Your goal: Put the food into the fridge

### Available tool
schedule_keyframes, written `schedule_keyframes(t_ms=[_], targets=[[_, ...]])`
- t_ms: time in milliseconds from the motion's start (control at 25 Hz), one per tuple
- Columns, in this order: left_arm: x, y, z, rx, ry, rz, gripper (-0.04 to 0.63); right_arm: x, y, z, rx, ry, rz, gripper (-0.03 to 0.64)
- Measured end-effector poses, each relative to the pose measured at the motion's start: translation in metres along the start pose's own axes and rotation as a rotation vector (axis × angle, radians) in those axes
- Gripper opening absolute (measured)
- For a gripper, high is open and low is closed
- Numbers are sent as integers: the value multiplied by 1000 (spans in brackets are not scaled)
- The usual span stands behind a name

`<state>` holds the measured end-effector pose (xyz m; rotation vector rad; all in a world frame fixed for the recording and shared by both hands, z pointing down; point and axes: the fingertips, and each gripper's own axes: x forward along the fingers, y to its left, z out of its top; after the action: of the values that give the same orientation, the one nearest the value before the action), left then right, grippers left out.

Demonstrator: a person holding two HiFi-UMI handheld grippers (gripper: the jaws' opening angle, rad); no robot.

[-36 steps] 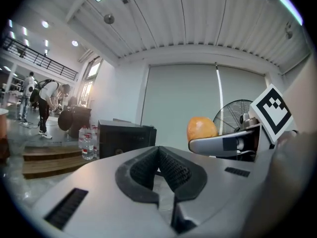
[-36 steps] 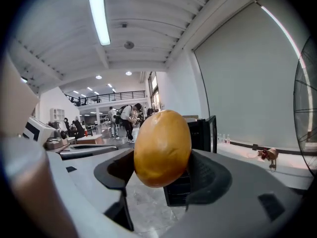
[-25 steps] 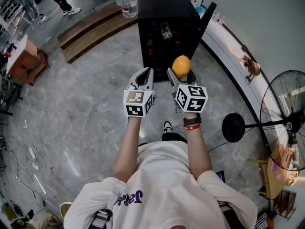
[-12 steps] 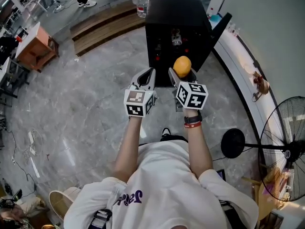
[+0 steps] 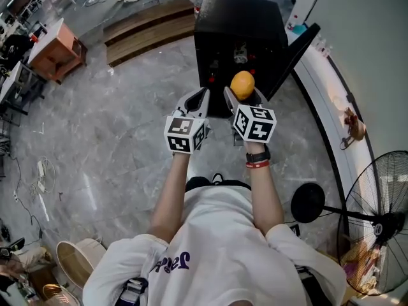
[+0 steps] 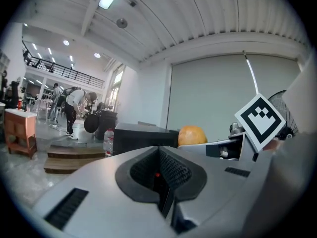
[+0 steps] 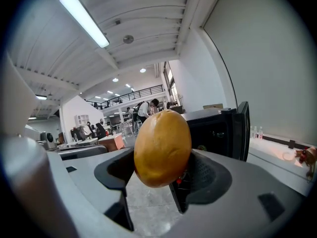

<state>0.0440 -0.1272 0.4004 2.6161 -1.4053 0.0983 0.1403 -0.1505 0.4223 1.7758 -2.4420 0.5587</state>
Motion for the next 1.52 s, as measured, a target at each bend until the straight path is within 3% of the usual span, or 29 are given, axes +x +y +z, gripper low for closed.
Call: schedule_keyframes(t_ms=[240, 440, 880, 1160, 1520], targets=[[16, -1, -7, 10, 11, 36, 17, 8, -13, -6, 19, 42, 26, 336], [28, -1, -6, 31, -6, 70, 17, 21, -30, -9, 38, 78, -5, 336], [70, 46, -6, 35, -3, 33, 17, 77, -26, 2, 131, 57, 40, 337], [97, 81, 5, 48, -1, 50, 17, 110, -20, 3, 89, 70, 55, 337], [128, 98, -4, 62, -4, -38, 17, 149, -25, -9, 82, 104, 32, 337]])
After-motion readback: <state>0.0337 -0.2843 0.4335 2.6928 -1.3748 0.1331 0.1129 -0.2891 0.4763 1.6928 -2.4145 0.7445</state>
